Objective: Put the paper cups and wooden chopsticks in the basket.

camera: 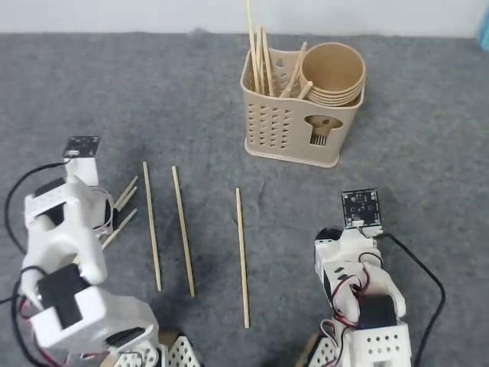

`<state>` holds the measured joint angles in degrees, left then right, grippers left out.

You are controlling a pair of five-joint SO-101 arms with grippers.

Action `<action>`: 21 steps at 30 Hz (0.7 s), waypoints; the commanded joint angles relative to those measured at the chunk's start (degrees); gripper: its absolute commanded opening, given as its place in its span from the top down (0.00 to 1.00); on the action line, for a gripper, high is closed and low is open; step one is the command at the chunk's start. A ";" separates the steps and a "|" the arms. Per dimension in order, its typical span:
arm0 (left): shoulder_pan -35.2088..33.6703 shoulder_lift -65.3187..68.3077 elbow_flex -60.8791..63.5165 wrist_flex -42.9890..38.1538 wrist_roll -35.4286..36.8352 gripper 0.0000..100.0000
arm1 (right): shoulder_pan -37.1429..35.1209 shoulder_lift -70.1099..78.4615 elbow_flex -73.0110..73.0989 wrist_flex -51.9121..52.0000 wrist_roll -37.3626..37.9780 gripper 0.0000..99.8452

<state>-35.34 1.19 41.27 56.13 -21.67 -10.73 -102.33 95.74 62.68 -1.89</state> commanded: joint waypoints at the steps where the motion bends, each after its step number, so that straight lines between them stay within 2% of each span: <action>1: 0.00 0.26 -0.75 1.05 -0.88 0.93 | 0.66 -1.36 0.70 0.13 0.70 0.97; 3: 0.00 0.26 -1.27 1.14 -0.79 1.00 | 0.66 -1.36 0.70 0.13 0.70 0.97; 6: -0.35 0.26 -4.18 2.99 -0.62 0.99 | 0.66 -1.36 0.70 0.13 0.70 0.97; 14: 0.00 0.26 -18.51 18.99 -0.09 0.99 | 0.66 -1.36 0.70 0.13 0.70 0.97; 21: 2.20 0.18 -31.69 24.88 8.70 0.99 | 0.66 -1.36 0.70 0.13 0.70 0.97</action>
<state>-35.43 1.45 17.36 77.76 -17.71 -10.73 -102.33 95.74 62.68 -1.89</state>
